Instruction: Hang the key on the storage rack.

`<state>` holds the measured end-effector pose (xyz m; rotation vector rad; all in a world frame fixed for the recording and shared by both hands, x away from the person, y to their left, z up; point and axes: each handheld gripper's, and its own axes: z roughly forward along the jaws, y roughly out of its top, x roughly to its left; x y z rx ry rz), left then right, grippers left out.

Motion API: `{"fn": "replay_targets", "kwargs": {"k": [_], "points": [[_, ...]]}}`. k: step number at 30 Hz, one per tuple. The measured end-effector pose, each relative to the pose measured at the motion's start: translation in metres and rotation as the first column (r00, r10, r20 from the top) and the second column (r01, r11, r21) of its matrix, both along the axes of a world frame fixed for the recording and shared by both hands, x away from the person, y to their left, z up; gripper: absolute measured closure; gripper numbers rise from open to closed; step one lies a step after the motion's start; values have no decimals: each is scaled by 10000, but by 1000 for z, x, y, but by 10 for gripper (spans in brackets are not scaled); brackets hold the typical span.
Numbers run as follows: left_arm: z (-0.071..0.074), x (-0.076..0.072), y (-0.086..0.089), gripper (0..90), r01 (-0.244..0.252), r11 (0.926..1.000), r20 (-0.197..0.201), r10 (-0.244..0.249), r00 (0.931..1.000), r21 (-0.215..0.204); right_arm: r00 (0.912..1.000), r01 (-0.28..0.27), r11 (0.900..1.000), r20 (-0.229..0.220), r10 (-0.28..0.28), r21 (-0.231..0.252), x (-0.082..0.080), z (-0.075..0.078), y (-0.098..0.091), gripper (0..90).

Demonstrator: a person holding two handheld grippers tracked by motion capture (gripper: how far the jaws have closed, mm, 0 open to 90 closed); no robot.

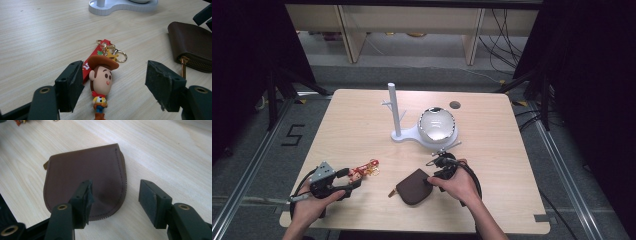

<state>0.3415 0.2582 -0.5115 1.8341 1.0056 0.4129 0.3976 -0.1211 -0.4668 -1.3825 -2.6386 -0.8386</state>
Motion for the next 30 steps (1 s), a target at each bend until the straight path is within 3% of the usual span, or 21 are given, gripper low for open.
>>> {"fn": "replay_targets", "kwargs": {"k": [3, 5, 7, 10, 14, 18, 21, 25, 26, 27, 30], "points": [[0, 0, 0, 299, -22, 10000, 11, 22, 10000, 1, 9982, -237, 9993, -558, 221, -274, 5, 0, 6, 462], [0, 0, 0, 299, -32, 10000, 15, 32, 10000, -7, 9969, -471, 9985, -638, 452, -283, 9, -2, 9, 462], [0, 0, 1, 297, 1, 10000, 33, -1, 10000, -46, 9969, -393, 9975, -707, 351, -585, 11, -3, 11, 462], [0, 0, 2, 297, -23, 10000, 37, 23, 10000, -43, 9938, -397, 9981, -1060, 346, -464, 13, -4, 14, 457], [-1, 0, 2, 297, -79, 10000, 31, 79, 10000, -43, 9919, -599, 9976, -1142, 556, -345, 19, -8, 14, 454], [-1, 0, 2, 297, -131, 9999, -8, 131, 9999, 22, 9876, -420, 9988, -1523, 375, -267, 22, -10, 12, 459], [-2, 0, 2, 297, -134, 9999, -21, 134, 9999, -64, 9806, -279, 9994, -1938, 310, 189, 23, -13, 11, 495], [-4, 1, 2, 297, -127, 9999, -51, 126, 9999, -96, 9795, -423, 9985, -1956, 484, 348, 26, -16, 8, 540], [-4, 1, 3, 297, -127, 9999, -57, 127, 9999, -88, 9810, -579, 9982, -1843, 601, 171, 27, -15, 8, 546], [-4, 0, 3, 297, -136, 9999, -64, 135, 9999, -106, 9754, -373, 9993, -2172, 381, 76, 26, -13, 9, 557], [-4, 0, 3, 298, -160, 9998, -49, 160, 9999, -111, 9775, -513, 9986, -2045, 527, 125, 27, -13, 7, 598]]}}
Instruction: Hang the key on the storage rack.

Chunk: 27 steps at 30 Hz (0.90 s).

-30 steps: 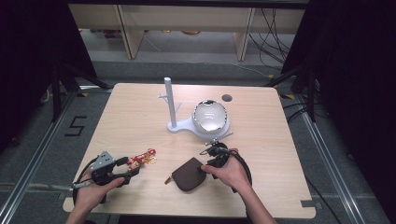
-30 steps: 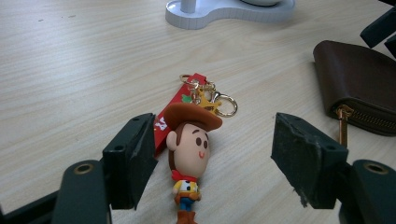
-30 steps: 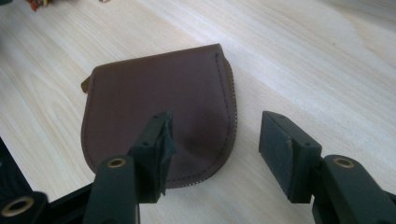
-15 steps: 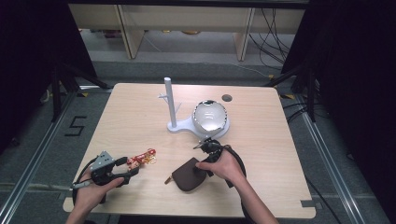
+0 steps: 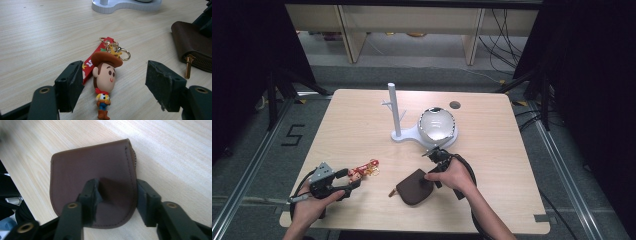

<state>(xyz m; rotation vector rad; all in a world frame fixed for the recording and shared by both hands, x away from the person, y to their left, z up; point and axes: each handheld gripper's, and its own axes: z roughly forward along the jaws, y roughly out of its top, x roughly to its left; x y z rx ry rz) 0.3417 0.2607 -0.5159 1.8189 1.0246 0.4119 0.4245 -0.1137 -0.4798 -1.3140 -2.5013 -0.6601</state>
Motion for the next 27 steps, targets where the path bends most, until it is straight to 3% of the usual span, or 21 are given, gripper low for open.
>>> {"fn": "replay_targets", "kwargs": {"k": [1, 3, 4, 6, 7, 8, 9, 18, 20, 23, 24, 25, 27], "points": [[0, 0, 0, 298, 8, 10000, -29, -8, 10000, -36, 9999, 58, 9999, 141, -59, 85, 0, 0, -3, 655], [0, 0, 0, 298, -12, 10000, -39, 12, 10000, -21, 9998, 118, 9998, 182, -121, 148, -1, 1, -4, 663], [-1, 0, 1, 298, -107, 9999, -51, 107, 9999, 3, 9989, -80, 9999, 471, 76, 87, -3, 3, -5, 694], [-1, 0, 1, 298, -119, 9999, -53, 119, 9999, 3, 9990, -28, 9999, 440, 22, 114, -5, 4, -4, 713], [0, 0, 1, 298, -98, 9999, -39, 97, 9999, -107, 9972, -334, 9991, 674, 316, 262, -6, 6, -4, 748], [0, 0, 1, 298, -98, 9999, -39, 97, 9999, -107, 9972, -334, 9991, 674, 316, 262, -6, 6, -4, 748], [0, -1, 3, 298, -138, 9998, -2, 138, 9999, -118, 9954, -339, 9994, 893, 341, -37, -8, 11, -3, 769], [0, -2, 6, 300, -423, 9989, 81, 425, 9991, -206, 9874, -421, 9989, 1537, 385, 204, -24, 33, 1, 814], [0, -2, 7, 300, -449, 9988, 115, 452, 9989, -200, 9805, -540, 9981, 1906, 475, 295, -29, 39, 2, 822], [0, -2, 6, 300, -414, 9987, 183, 420, 9990, -302, 9770, -626, 9977, 2061, 555, 279, -35, 47, 2, 828], [0, -3, 6, 301, -469, 9987, 207, 473, 9987, -203, 9720, -659, 9973, 2281, 567, 332, -37, 50, 2, 832], [0, -3, 6, 302, -469, 9987, 253, 475, 9986, -223, 9568, -1035, 9943, 2758, 920, 271, -37, 53, 0, 836], [0, -3, 6, 302, -485, 9985, 276, 492, 9984, -253, 9531, -983, 9948, 2902, 866, 261, -37, 55, -1, 838]]}}
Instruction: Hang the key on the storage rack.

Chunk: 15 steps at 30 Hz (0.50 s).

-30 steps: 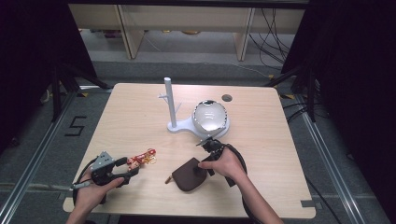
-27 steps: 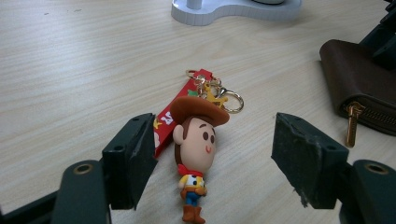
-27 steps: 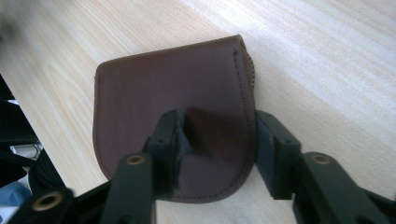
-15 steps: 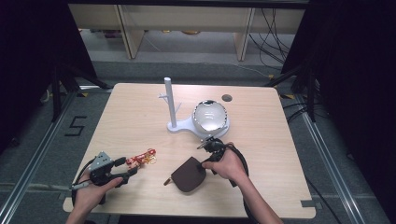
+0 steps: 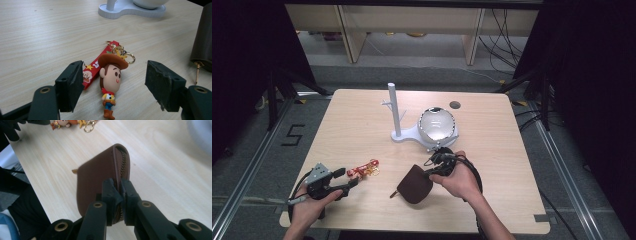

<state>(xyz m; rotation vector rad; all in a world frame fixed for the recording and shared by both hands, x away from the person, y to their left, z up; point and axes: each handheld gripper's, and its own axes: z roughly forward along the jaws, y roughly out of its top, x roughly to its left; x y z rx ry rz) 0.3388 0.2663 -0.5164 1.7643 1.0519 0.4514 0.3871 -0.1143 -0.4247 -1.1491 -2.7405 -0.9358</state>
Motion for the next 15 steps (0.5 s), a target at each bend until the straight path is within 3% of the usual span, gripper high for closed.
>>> {"fn": "replay_targets", "kwargs": {"k": [1, 2, 9, 15], "points": [[0, 0, 0, 303, -14, 10000, 26, 14, 10000, -14, 9999, 69, 10000, 98, -69, -37, -2, 4, -1, 840], [0, 0, 0, 304, -16, 10000, 73, 17, 10000, -21, 9985, 555, 9981, 34, -554, -256, -7, 10, -1, 844], [-1, 0, 0, 305, -39, 9998, 197, 43, 9998, -195, 9951, 754, 9965, 663, -729, -361, -9, 18, -7, 851], [0, 0, 1, 305, -66, 9998, 329, 71, 9994, -161, 9884, 989, 9951, 1164, -972, -87, -8, 31, -16, 853]]}}
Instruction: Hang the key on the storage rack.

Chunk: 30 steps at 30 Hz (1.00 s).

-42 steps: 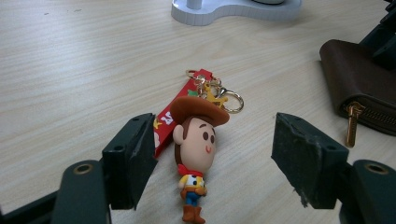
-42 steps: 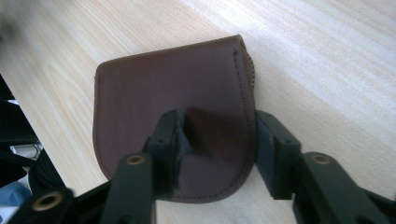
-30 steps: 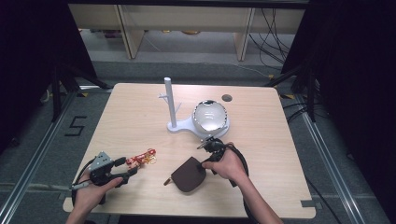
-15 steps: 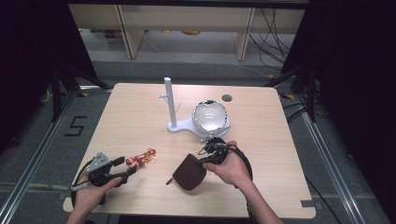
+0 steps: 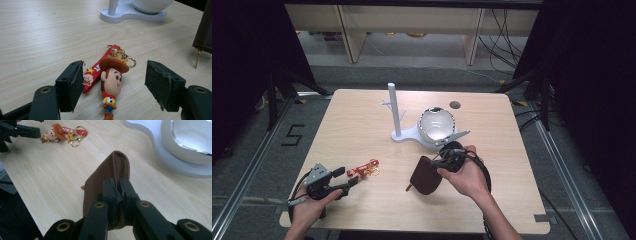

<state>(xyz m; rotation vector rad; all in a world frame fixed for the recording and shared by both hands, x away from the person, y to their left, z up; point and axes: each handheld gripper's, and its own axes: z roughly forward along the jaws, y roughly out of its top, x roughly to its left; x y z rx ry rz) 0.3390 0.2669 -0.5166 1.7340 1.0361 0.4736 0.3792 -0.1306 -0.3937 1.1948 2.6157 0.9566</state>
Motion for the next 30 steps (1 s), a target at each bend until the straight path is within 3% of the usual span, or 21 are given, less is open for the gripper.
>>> {"fn": "replay_targets", "kwargs": {"k": [3, 4, 5, 7, 10, 21, 25, 28, 30], "points": [[1, 0, 0, 305, -89, 10000, 25, 89, 10000, -18, 9995, 109, 9999, 305, -106, -97, 2, 6, -5, 853], [1, 0, 1, 305, -93, 10000, 56, 93, 9999, -10, 9982, 122, 9999, 594, -119, -47, 3, 8, -7, 853], [1, 0, 1, 305, -103, 9999, 87, 103, 9999, -3, 9984, 228, 9997, 518, -227, -18, 3, 10, -8, 853], [0, 0, 1, 305, -170, 9997, 24, 170, 9999, -173, 9953, 235, 9996, 948, -222, -128, 5, 14, -12, 852], [0, 0, 1, 305, -115, 9999, 136, 115, 9998, 13, 9948, 315, 9995, 969, -309, -51, 7, 16, -15, 852], [0, 1, 1, 305, -122, 9999, 173, 123, 9998, -70, 9916, 641, 9977, 1142, -611, -233, 13, 21, -24, 852], [0, 1, 2, 305, -102, 9999, 258, 102, 9996, -23, 9821, 828, 9960, 1724, -759, -335, 15, 27, -26, 852], [0, 1, 3, 305, -82, 10000, 320, 81, 9995, 8, 9795, 830, 9955, 1880, -730, -460, 17, 30, -28, 852], [-1, 0, 2, 305, -254, 9994, 108, 256, 9996, -224, 9765, 836, 9956, 2024, -734, -423, 18, 30, -29, 851]]}}
